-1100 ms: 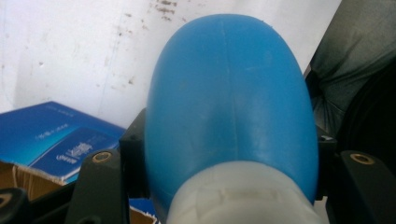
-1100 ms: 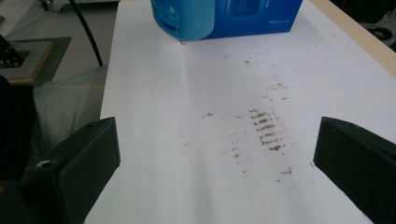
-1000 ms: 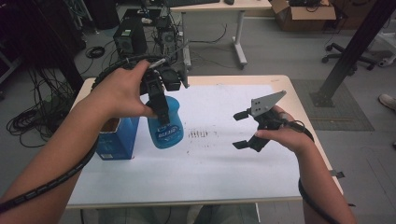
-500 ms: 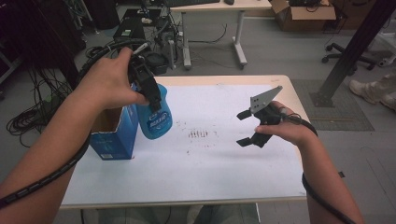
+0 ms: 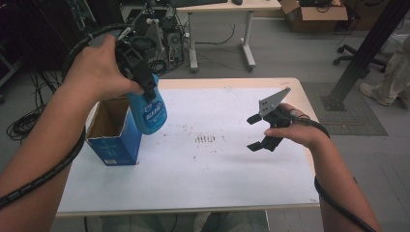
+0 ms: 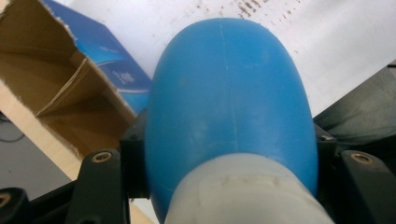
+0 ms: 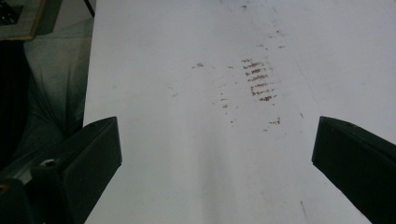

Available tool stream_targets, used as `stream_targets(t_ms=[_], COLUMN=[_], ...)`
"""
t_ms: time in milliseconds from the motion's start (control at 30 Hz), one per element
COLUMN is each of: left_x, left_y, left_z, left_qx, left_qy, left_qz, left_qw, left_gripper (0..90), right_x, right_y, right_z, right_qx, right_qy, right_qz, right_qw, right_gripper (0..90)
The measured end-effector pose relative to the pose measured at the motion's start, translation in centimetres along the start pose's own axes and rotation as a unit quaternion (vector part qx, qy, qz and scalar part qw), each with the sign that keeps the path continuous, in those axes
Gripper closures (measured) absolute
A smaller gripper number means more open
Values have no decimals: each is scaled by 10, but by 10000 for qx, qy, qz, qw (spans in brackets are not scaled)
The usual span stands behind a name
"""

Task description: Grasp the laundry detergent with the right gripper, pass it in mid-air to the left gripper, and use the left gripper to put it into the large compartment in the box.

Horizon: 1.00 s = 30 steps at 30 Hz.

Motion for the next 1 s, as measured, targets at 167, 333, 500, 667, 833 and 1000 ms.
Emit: stream_targets(t_ms=[167, 333, 500, 667, 833, 1000], left_x=[1, 3, 6, 11, 15, 19], left_y=[7, 14, 23, 34, 44, 55], left_z=[-7, -15, -24, -33, -41, -47], left_qx=[-42, -34, -13, -52, -74, -149], left_qy=[-24, -74, -136, -163, -223, -236], left_qz=[-323, -605, -914, -1199, -1459, -1793], left_qw=[9995, 9981, 9957, 9926, 9890, 9834], left_gripper=[384, 384, 384, 384, 384, 384], right_x=[0, -3, -6, -9, -10, -12], right_y=[-1, -2, -3, -2, -2, -2], right_z=[3, 2, -2, -3, -2, -1], right_qx=[-78, -122, -165, -219, -281, -319], right_qy=[215, 379, 555, 676, 738, 783], right_qz=[-15, -38, -34, -36, -36, -40], right_qw=[9997, 9992, 9983, 9975, 9969, 9964], right_gripper=[18, 19, 20, 19, 21, 22])
Point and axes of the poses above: each handheld gripper's, and its own axes: z roughly forward along the jaws, x roughly out of its underside, y roughly to its left, the point moved 5 cm from there along z, roughly forward along the jaws
